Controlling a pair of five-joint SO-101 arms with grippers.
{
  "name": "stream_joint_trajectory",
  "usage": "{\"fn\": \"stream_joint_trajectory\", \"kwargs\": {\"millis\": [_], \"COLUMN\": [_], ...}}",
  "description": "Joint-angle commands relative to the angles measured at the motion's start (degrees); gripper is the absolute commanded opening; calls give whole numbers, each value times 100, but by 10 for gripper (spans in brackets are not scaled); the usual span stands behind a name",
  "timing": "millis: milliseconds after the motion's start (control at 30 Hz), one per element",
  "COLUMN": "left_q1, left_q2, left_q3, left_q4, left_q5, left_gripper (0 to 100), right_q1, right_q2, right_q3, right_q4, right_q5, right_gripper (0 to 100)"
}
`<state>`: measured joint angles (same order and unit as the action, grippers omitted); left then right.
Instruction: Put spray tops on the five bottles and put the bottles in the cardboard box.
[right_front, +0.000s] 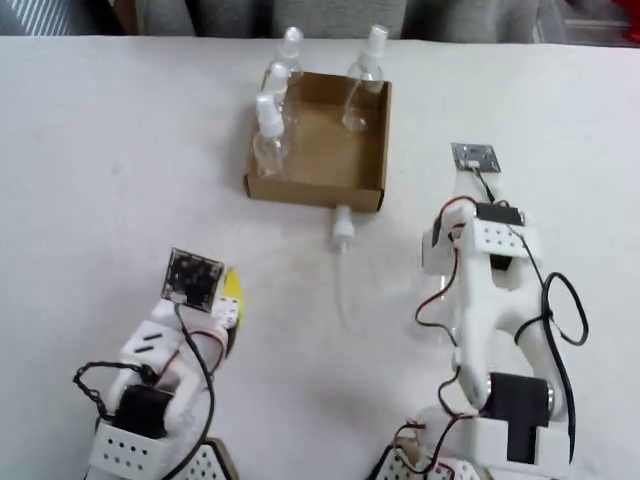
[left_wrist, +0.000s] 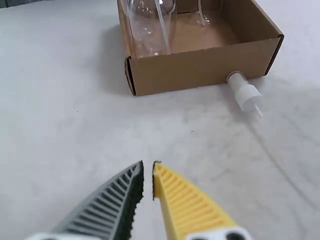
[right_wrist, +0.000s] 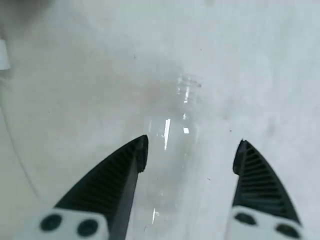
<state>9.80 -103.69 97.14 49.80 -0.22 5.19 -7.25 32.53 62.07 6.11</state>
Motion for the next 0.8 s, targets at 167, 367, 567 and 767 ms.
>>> {"fn": "stream_joint_trajectory", "kwargs": {"millis": [167, 367, 567, 767], "left_q1": [48, 48, 48, 48], "left_q2": [22, 22, 22, 22], "left_q3": [-9, -9, -9, -9], "left_q4": [-149, -149, -123, -114], "left_q5": [-35, -35, -35, -35], "left_gripper": [61, 61, 61, 61], "right_q1": [-119, -207, -251, -242], "right_q2": [453, 936, 1279, 1437], "right_q3": [-475, -659, -879, -985], "right_q4": [-66, -48, -75, -75], "right_q5": [-1125, -1864, -1925, -1925], "right_gripper": [250, 249, 248, 248]}}
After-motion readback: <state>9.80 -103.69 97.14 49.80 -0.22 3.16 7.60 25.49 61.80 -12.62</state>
